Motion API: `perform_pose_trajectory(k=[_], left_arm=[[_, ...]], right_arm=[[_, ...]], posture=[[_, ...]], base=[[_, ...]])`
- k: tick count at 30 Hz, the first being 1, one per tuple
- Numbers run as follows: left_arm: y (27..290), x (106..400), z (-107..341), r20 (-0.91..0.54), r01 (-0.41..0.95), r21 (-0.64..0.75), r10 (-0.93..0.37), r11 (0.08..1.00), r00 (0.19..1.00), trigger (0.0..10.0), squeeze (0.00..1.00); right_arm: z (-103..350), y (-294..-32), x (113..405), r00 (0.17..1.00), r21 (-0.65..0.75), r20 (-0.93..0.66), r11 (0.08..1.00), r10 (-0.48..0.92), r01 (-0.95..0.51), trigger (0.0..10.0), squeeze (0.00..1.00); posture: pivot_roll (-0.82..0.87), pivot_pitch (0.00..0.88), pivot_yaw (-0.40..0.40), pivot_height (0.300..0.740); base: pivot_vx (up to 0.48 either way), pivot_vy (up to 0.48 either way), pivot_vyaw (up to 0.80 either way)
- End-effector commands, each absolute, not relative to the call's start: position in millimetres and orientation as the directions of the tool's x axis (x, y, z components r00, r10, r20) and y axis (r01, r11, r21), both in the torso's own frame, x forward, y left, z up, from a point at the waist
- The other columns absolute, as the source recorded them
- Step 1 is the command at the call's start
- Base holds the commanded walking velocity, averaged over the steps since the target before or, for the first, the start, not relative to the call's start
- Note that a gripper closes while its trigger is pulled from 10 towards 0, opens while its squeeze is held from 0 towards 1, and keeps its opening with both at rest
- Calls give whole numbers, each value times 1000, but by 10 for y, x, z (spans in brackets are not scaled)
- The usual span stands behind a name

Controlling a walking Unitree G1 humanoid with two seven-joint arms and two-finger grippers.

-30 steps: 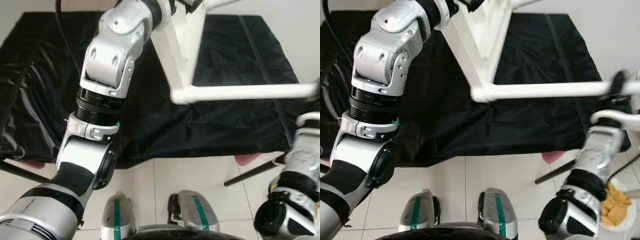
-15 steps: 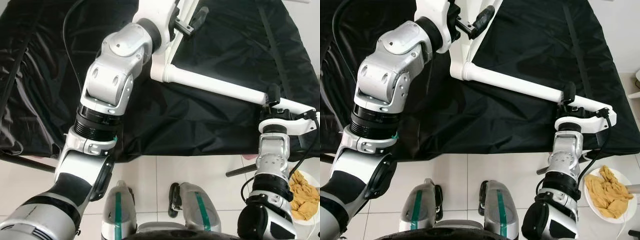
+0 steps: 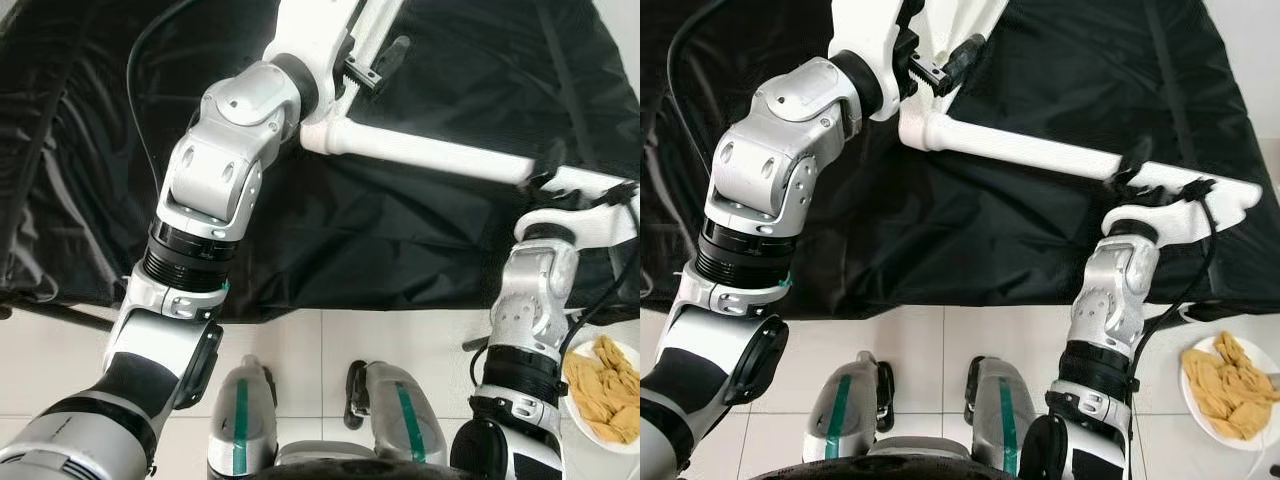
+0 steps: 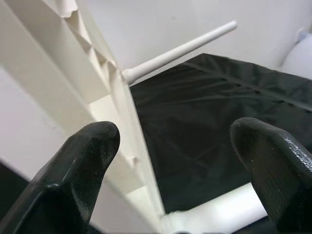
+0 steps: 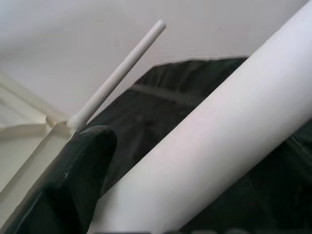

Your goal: Building children table

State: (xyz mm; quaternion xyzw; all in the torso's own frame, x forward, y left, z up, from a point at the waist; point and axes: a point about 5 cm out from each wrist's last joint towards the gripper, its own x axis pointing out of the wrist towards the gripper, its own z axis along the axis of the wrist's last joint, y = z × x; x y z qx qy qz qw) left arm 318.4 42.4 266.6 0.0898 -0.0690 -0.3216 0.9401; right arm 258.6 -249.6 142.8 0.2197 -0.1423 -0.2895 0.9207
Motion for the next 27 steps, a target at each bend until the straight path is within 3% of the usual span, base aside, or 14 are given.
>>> perform_pose_trajectory(k=[1, 9, 14, 17, 19, 27], left_arm=[[444, 3177, 2653, 59, 590, 219, -615, 777, 787, 10000, 0], [450, 3183, 2664, 61, 589, 223, -614, 777, 787, 10000, 0], [458, 3194, 2681, 65, 589, 224, -615, 777, 786, 10000, 0], [463, 3205, 2690, 66, 588, 224, -614, 777, 787, 10000, 0], [467, 3212, 2700, 68, 589, 227, -616, 775, 785, 10000, 0], [490, 3237, 2711, 62, 592, 234, -620, 771, 782, 10000, 0]], right_arm=[[1068, -2714, 2365, 691, 300, -26, 654, -722, 695, 10000, 0], [875, -2704, 2256, 668, 290, -118, 618, -735, 731, 10000, 0], [666, -2659, 2161, 653, 379, -213, 554, -727, 741, 10000, 0], [666, -2622, 2160, 687, 430, -186, 571, -702, 699, 10000, 0], [563, -2638, 2081, 641, 448, -243, 501, -728, 740, 10000, 0], [494, -2545, 1966, 681, 472, -219, 535, -699, 701, 10000, 0]], posture=[[39, 85, 31, 740], [35, 89, 34, 740], [33, 88, 41, 740], [30, 87, 45, 740], [27, 86, 55, 740], [5, 92, 97, 740]], base=[[0, 0, 0], [0, 0, 0], [0, 0, 0], [0, 0, 0], [0, 0, 0], [0, 0, 0]])
